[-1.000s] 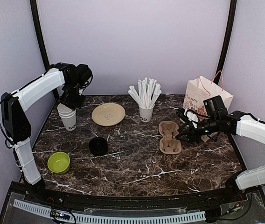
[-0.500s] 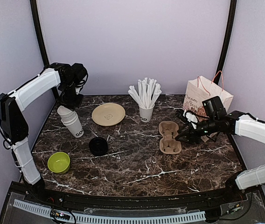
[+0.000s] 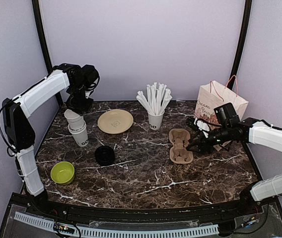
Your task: Pack the takeout coffee
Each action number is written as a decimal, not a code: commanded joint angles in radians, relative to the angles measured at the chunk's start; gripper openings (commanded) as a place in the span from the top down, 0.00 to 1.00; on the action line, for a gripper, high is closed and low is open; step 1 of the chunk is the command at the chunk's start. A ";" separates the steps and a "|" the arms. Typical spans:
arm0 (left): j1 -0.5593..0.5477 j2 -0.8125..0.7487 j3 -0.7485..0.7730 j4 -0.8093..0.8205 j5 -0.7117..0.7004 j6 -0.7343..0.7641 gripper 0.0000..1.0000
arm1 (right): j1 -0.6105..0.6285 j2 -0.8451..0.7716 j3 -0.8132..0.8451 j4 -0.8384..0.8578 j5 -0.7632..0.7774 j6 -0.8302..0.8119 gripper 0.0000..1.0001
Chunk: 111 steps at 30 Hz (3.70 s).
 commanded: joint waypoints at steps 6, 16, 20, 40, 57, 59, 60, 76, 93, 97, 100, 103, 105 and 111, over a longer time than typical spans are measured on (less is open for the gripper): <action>-0.188 -0.152 0.154 -0.164 -0.042 -0.143 1.00 | 0.004 -0.003 0.010 0.006 -0.002 -0.004 0.55; -0.456 -0.055 0.200 0.016 0.180 0.061 1.00 | -0.042 0.001 0.032 0.018 0.034 0.036 0.50; -0.529 -0.023 0.173 0.065 0.218 0.131 1.00 | -0.064 -0.001 0.023 0.031 0.043 0.047 0.50; -0.796 0.209 0.088 0.169 0.144 0.333 1.00 | -0.102 0.010 0.000 0.057 0.057 0.041 0.49; -0.817 0.217 0.040 0.175 0.164 0.330 0.85 | -0.102 0.031 0.002 0.052 0.054 0.036 0.49; -0.825 0.213 0.052 0.151 0.160 0.324 0.77 | -0.101 0.030 0.002 0.050 0.053 0.036 0.49; -0.827 0.205 0.053 0.146 0.161 0.322 0.75 | -0.101 0.029 0.000 0.051 0.052 0.034 0.49; -0.645 -0.182 -0.077 0.122 -0.072 0.054 0.31 | -0.102 0.017 -0.004 0.049 0.039 0.016 0.47; -0.255 -0.272 -0.598 0.333 0.172 -0.114 0.44 | -0.102 0.008 -0.008 0.043 0.051 0.010 0.47; -0.233 -0.220 -0.634 0.361 0.164 -0.109 0.50 | -0.102 0.007 -0.010 0.044 0.044 0.010 0.47; -0.220 -0.184 -0.637 0.376 0.168 -0.106 0.51 | -0.102 0.005 -0.010 0.043 0.046 0.010 0.47; -0.200 -0.164 -0.641 0.403 0.173 -0.105 0.50 | -0.102 0.002 -0.014 0.047 0.050 0.010 0.47; -0.190 -0.150 -0.637 0.401 0.159 -0.105 0.50 | -0.102 0.002 -0.012 0.044 0.051 0.011 0.47; -0.167 -0.111 -0.643 0.399 0.145 -0.092 0.56 | -0.101 0.006 -0.014 0.048 0.056 0.009 0.47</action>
